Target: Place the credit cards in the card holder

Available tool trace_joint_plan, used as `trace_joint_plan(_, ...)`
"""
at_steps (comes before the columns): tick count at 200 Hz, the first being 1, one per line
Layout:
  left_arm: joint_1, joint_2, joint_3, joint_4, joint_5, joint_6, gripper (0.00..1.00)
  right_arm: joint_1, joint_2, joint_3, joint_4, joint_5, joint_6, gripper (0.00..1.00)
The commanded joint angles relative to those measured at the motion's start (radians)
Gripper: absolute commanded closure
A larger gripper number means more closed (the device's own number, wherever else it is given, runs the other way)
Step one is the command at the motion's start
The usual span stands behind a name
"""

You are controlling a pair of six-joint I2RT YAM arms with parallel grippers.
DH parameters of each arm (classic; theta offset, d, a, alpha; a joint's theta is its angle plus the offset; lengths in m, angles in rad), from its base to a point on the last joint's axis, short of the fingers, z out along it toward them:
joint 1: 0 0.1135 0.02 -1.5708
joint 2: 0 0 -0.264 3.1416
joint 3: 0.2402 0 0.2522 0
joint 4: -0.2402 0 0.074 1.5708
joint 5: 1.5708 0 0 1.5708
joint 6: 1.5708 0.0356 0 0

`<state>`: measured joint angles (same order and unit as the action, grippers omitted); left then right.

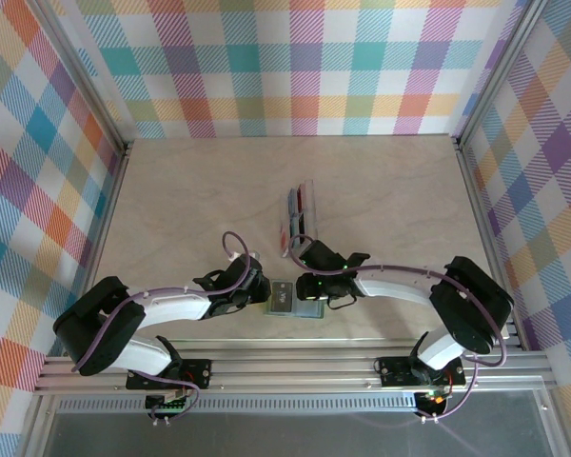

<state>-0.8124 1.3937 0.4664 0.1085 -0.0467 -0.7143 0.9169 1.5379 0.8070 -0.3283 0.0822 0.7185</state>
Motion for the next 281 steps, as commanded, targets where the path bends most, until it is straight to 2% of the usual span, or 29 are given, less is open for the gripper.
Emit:
trace_joint_plan(1, -0.040, 0.006, -0.027, -0.050, 0.080, -0.010, 0.80, 0.005, -0.008, 0.046, -0.057, 0.051, -0.043, 0.51)
trace_joint_plan(88, -0.040, 0.032, -0.028, -0.024, 0.094, -0.014, 0.80, 0.005, 0.051, 0.106, -0.074, 0.062, -0.100, 0.52)
trace_joint_plan(155, -0.040, 0.027, -0.033, -0.026, 0.093, -0.011, 0.80, 0.007, 0.097, 0.074, -0.066, 0.040, -0.079, 0.53)
trace_joint_plan(182, -0.039, 0.043, -0.035, -0.012, 0.097, -0.015, 0.80, 0.010, 0.102, 0.063, -0.053, 0.025, -0.080, 0.63)
trace_joint_plan(206, -0.044, 0.042, -0.041, -0.006, 0.096, -0.019, 0.81, 0.010, 0.092, 0.059, -0.028, 0.008, -0.081, 0.86)
trace_joint_plan(225, -0.053, 0.039, -0.041, -0.010, 0.088, -0.024, 0.81, 0.010, 0.079, 0.066, -0.009, -0.016, -0.091, 1.00)
trace_joint_plan(281, -0.085, 0.023, -0.058, -0.016, 0.046, -0.055, 0.81, 0.010, 0.073, 0.138, -0.023, -0.058, -0.117, 1.00)
